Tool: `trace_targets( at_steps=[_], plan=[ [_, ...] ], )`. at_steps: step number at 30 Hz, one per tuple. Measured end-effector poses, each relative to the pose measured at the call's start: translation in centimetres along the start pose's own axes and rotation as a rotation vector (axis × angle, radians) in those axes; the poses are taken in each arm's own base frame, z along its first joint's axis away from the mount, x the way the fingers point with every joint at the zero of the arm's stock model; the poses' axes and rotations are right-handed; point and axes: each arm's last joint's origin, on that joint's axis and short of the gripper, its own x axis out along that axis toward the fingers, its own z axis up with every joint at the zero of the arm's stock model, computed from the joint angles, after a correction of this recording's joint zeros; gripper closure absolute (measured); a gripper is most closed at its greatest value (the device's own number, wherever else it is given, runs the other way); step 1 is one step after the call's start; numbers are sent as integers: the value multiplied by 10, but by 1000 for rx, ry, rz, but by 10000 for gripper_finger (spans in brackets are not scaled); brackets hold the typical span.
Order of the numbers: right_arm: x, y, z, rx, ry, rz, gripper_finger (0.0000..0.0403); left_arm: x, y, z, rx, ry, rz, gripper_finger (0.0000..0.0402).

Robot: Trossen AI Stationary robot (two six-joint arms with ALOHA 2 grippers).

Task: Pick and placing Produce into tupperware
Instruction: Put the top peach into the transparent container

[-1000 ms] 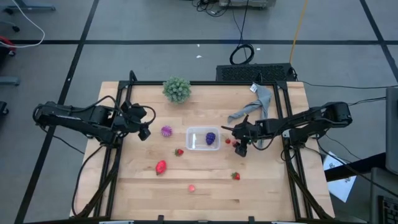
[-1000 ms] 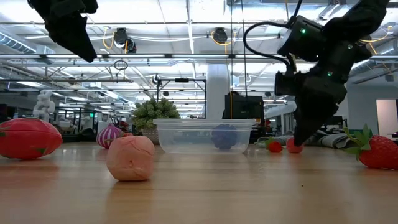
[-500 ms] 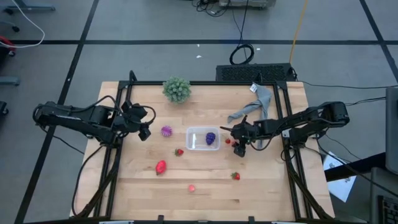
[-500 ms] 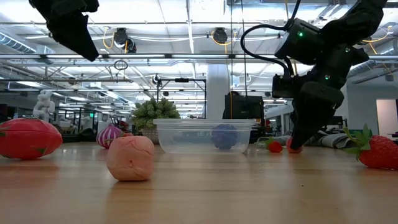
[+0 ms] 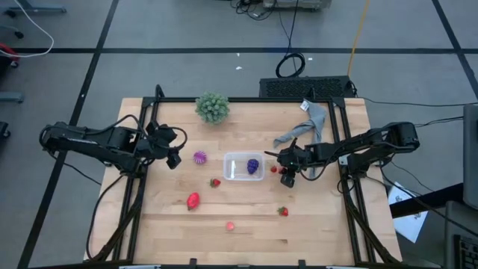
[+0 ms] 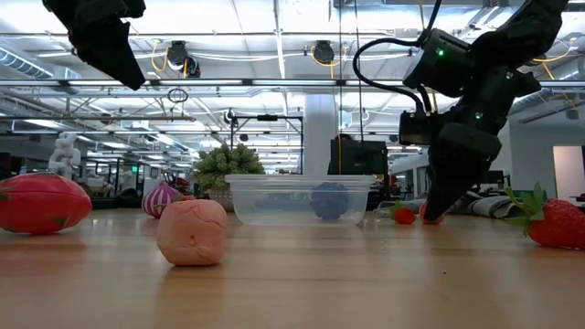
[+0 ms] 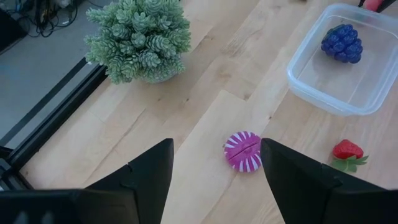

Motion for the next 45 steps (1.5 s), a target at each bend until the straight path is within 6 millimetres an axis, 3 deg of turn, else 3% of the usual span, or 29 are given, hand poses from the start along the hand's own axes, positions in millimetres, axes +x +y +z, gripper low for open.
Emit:
trace_targets(
  at_steps=[12, 22, 32, 40, 45],
  plan=[
    [-30, 5, 9, 69, -120, 114, 280, 0, 0, 0, 1, -1, 0, 158],
    [-35, 10, 20, 56, -240, 180, 280, 0, 0, 0, 0, -1, 0, 158],
    [-44, 29, 47, -41, -501, 375, 280, 0, 0, 0, -1, -1, 0, 158],
    [-40, 48, 89, -226, -571, 335, 280, 0, 0, 0, 2, -1, -1, 158],
    [-27, 46, 111, -301, -589, 250, 280, 0, 0, 0, 5, -1, -1, 158]
  ],
)
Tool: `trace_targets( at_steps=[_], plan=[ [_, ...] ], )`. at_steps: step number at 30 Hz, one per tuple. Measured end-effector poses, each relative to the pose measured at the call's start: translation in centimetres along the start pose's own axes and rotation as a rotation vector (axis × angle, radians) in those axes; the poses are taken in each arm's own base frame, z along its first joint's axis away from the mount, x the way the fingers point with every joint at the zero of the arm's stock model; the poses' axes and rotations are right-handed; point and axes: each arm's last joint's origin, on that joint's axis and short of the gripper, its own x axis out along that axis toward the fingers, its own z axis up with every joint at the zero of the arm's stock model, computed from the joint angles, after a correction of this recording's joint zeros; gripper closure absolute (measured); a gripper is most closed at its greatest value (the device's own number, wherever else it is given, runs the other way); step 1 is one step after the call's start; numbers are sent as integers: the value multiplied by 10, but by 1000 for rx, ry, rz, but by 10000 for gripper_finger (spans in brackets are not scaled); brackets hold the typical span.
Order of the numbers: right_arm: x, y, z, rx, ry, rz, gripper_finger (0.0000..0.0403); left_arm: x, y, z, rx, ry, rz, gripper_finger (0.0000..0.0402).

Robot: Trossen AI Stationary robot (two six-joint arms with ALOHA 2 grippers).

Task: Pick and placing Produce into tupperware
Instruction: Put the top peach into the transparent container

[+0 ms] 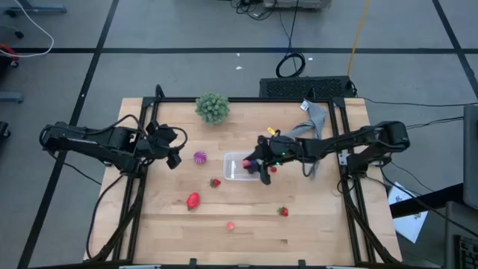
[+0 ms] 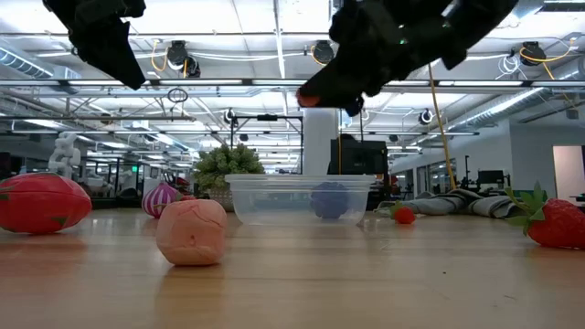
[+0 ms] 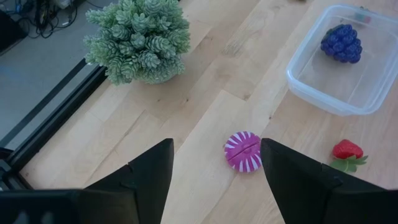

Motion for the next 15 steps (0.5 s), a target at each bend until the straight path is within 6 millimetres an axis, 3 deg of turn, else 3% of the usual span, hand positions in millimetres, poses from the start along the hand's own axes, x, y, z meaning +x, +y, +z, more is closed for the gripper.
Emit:
trace_targets(
  at_steps=[7, 15],
  plan=[
    [16, -19, -21, 78, 107, -53, 280, 0, 0, 0, 16, 0, 0, 158],
    [19, -21, -37, 134, 232, -68, 280, 0, 0, 0, 17, 0, 0, 158]
  ],
)
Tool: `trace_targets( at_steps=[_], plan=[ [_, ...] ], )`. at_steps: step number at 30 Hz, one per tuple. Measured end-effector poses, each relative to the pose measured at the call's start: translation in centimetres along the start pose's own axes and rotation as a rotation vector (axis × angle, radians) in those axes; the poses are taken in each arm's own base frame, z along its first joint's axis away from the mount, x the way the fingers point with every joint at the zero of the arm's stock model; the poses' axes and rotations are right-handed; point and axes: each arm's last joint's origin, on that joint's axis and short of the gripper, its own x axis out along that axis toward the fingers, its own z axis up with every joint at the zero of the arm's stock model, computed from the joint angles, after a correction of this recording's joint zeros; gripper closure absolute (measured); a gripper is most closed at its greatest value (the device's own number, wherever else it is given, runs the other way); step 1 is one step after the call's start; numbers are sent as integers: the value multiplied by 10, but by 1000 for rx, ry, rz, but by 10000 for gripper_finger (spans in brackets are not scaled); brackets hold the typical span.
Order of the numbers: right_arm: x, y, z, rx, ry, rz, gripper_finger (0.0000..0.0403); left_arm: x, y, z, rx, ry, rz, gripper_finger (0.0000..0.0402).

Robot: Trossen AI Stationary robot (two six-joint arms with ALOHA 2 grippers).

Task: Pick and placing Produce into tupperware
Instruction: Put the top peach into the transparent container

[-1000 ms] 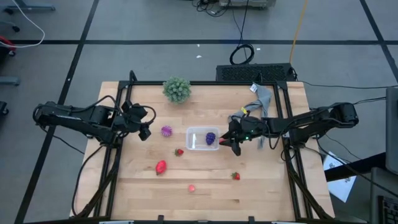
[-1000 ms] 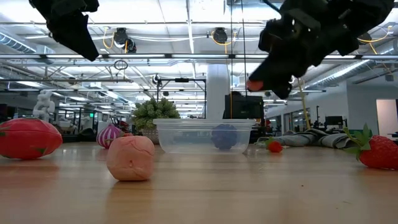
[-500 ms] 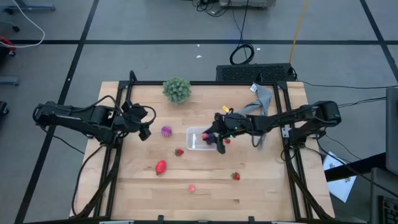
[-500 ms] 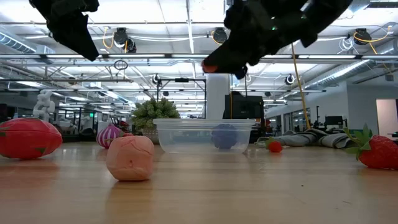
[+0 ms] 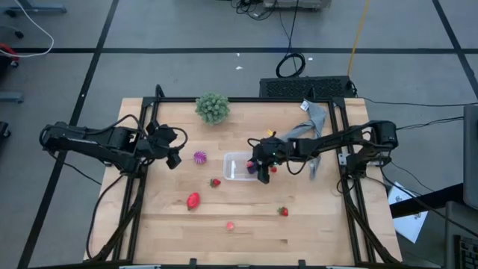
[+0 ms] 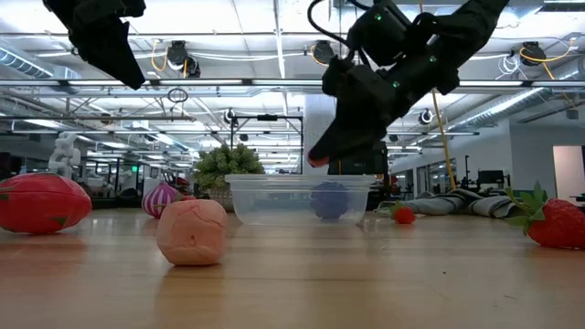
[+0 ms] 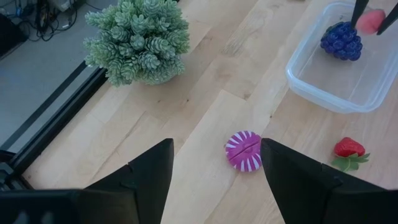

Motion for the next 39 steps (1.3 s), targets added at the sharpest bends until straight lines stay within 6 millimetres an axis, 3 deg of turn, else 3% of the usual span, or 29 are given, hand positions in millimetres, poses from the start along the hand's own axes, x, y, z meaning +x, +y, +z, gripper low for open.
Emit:
trace_targets(
  at_steps=[7, 29, 39],
  plan=[
    [-1, -1, -10, 51, 102, -17, 279, 0, 0, 0, 0, 0, 0, 158],
    [0, 11, -11, 79, 111, 64, 279, 0, 0, 0, 2, 0, 0, 158],
    [-3, 16, 11, -10, 56, 77, 279, 0, 0, 0, 4, -7, 7, 158]
  ],
)
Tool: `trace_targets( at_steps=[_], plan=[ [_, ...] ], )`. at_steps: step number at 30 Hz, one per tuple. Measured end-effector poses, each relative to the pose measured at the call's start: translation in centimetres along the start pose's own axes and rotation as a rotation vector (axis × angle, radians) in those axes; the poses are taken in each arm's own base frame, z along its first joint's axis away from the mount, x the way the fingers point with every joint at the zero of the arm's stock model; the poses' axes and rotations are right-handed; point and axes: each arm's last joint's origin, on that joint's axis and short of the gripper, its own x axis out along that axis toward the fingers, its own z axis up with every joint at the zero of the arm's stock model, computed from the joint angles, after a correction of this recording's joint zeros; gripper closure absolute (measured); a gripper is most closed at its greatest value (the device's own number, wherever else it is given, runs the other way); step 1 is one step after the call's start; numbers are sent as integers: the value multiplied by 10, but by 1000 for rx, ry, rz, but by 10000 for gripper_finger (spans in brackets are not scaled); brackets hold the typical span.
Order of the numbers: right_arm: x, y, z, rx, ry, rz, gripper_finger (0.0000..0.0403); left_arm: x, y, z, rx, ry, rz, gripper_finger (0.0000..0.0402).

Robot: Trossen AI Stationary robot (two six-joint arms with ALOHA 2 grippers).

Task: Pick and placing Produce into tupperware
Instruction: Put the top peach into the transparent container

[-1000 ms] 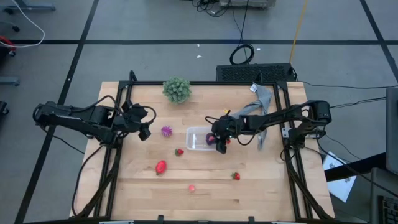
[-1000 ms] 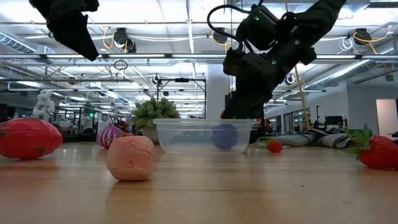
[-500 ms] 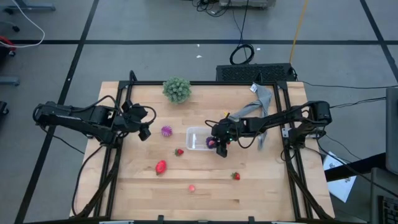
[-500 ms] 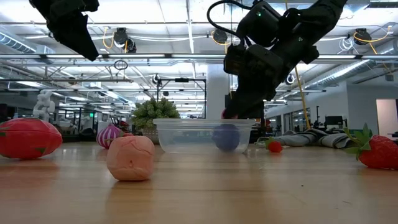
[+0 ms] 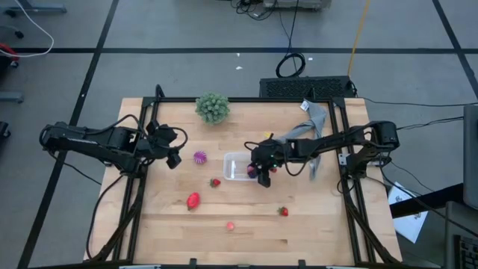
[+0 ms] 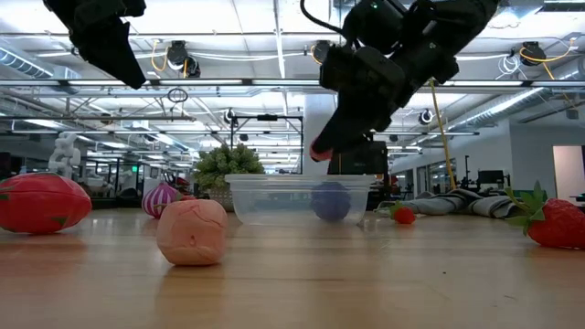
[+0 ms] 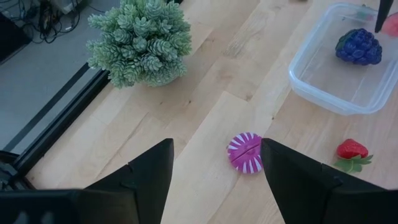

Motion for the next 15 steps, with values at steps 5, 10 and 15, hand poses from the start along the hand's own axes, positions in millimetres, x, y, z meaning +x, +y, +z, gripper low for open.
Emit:
trace_targets(
  at_steps=[5, 10, 15],
  plan=[
    [-2, -7, 4, -6, 24, -26, 279, 0, 0, 0, 0, 0, 0, 158],
    [-4, -17, 3, 20, 41, -53, 279, 0, 0, 0, 1, -1, 0, 158],
    [-6, -25, 4, 36, 34, -70, 279, 0, 0, 0, -1, -3, -2, 158]
  ],
)
